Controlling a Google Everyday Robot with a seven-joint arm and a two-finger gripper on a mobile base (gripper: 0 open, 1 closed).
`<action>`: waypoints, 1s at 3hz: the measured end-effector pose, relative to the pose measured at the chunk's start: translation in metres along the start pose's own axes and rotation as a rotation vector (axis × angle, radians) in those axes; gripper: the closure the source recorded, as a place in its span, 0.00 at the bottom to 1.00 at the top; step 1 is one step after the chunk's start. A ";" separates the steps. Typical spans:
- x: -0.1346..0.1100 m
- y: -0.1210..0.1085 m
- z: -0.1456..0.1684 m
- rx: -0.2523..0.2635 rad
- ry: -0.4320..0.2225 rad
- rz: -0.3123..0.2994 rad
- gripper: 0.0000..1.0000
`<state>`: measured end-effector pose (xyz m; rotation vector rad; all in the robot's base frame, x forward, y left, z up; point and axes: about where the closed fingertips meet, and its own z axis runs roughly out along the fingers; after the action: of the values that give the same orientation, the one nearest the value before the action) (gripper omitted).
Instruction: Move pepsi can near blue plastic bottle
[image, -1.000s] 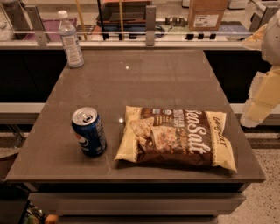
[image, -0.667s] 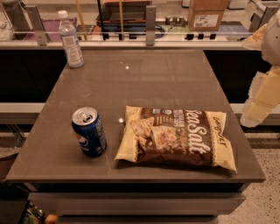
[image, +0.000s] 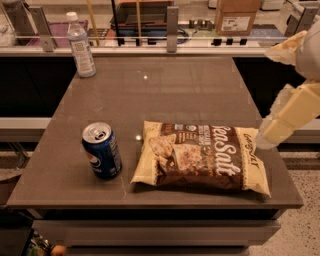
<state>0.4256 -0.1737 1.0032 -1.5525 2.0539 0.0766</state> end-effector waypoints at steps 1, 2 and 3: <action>-0.023 0.016 0.020 -0.019 -0.169 0.050 0.00; -0.045 0.031 0.043 -0.049 -0.329 0.087 0.00; -0.075 0.043 0.060 -0.102 -0.464 0.101 0.00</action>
Offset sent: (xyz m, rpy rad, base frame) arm -0.0058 0.1086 -0.0314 0.6073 -0.0401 0.0811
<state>0.4232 -0.0725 0.9750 -1.3338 1.7741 0.5349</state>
